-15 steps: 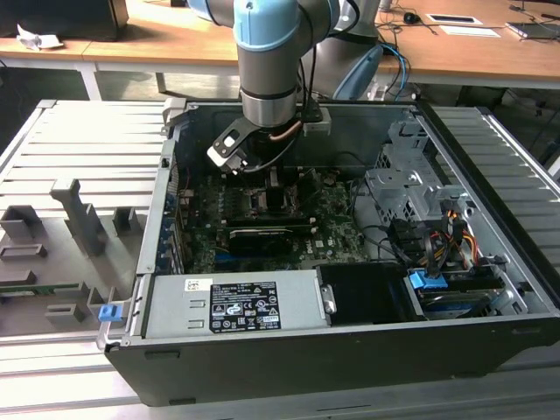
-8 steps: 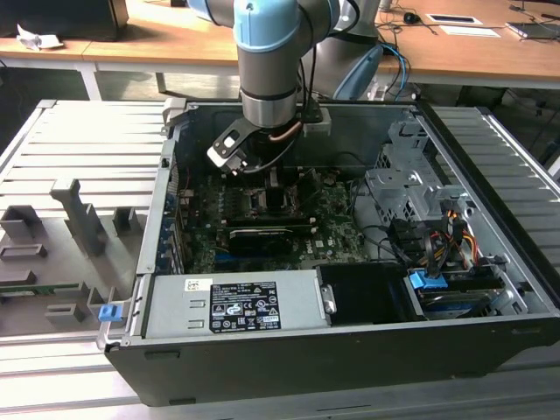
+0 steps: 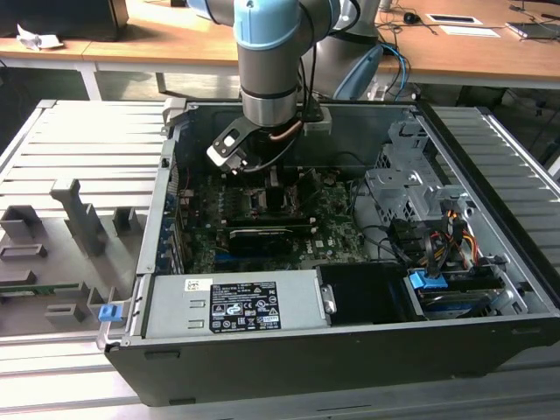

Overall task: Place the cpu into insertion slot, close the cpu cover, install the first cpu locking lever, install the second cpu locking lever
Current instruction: 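Place the cpu into insertion slot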

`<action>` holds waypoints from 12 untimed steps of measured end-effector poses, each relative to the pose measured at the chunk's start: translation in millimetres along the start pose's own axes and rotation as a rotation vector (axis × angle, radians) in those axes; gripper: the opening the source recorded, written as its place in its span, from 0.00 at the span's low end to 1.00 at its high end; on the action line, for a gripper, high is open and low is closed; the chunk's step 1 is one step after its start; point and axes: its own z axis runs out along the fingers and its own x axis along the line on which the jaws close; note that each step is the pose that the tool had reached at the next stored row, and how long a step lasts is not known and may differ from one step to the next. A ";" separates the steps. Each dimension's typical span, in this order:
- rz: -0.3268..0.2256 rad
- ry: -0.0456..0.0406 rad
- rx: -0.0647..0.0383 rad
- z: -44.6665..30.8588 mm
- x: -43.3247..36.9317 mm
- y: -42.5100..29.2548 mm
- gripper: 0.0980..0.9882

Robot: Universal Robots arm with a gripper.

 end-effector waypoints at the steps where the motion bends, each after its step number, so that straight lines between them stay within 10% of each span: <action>1: -0.001 -0.0153 0.000 0.0 0.0 0.0 0.58; 2: -0.003 -0.0370 -0.001 0.4 0.1 0.0 0.58; 12: 0.002 -0.0035 0.000 0.5 4.7 -0.2 0.58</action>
